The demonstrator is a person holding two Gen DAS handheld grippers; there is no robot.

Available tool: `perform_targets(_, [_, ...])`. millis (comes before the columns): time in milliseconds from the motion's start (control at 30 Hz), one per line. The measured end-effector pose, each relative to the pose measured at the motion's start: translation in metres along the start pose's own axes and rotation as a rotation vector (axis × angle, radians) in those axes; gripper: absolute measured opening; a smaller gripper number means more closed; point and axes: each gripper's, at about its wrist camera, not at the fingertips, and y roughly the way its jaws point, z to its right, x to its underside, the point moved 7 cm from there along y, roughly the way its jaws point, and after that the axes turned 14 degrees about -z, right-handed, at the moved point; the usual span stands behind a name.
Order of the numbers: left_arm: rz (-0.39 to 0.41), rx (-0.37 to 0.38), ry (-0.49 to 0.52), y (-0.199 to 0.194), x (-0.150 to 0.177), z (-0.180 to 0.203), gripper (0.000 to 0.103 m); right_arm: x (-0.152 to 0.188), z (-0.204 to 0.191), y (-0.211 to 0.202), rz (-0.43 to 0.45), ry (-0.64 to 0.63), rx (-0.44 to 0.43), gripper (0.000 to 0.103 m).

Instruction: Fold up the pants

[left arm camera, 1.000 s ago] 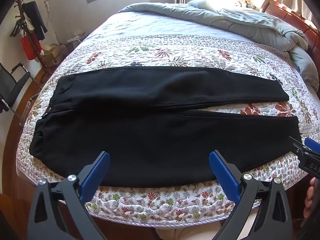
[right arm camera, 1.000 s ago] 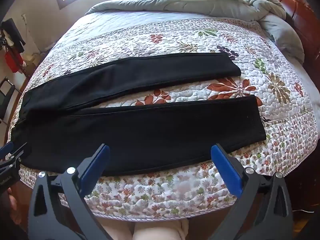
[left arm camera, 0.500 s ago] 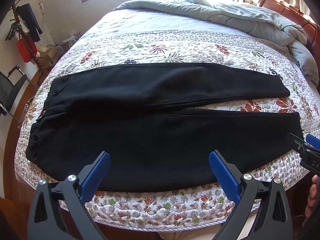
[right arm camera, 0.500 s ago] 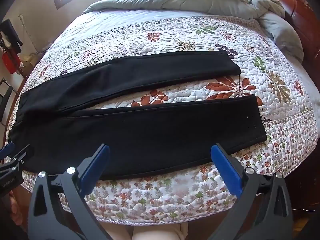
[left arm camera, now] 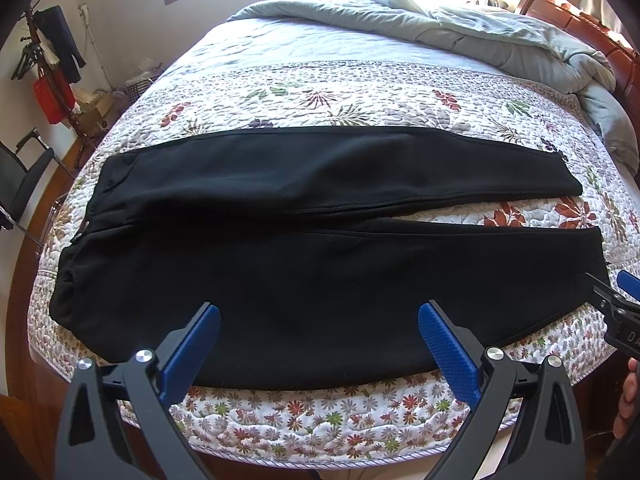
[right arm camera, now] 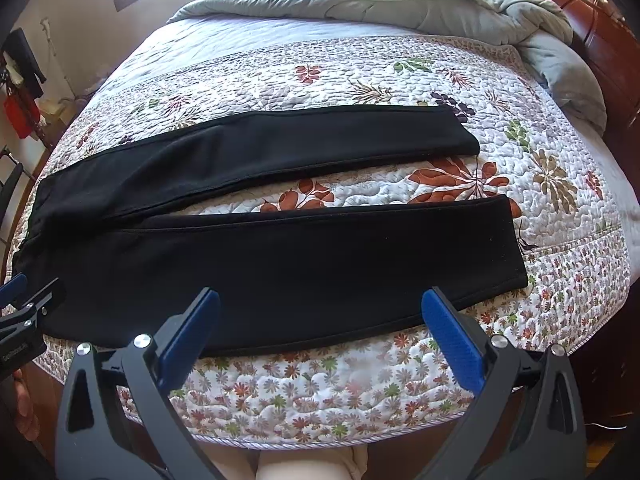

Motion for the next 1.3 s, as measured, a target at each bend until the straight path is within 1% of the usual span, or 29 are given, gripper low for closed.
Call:
perform_targets(567, [-0.002,-0.003,0.009,0.0018,0.0019,0.0054,0.099,0.0006,-0.0025,0.0016,-0.002,-0.002,-0.010,0.100])
perform_targets(733, [0.000,-0.006,0.012,0.0020,0.0005,0.0060,0.099,0.0001,-0.0051,0.0024,-0.005,-0.016,-0.054,0.100])
perform_targets(833, [0.001,-0.007,0.011,0.0019,-0.0008,0.0064,0.099,-0.0014,-0.0059,0.0006,0.009,-0.025,-0.040,0.100])
perform_targets(967, [-0.001,-0.008,0.012,0.0020,-0.0014,0.0069,0.099,-0.0005,-0.0062,0.0017,0.002,-0.016,-0.051,0.100])
perform_targets(1167, [-0.005,-0.016,0.015,0.0040,-0.0042,0.0081,0.099,-0.0014,-0.0014,0.0033,0.004,-0.008,-0.018,0.100])
perform_targets(1300, [-0.005,-0.013,0.015,0.0047,-0.0044,0.0089,0.099,-0.0019,-0.0013,0.0030,0.009,-0.008,-0.024,0.100])
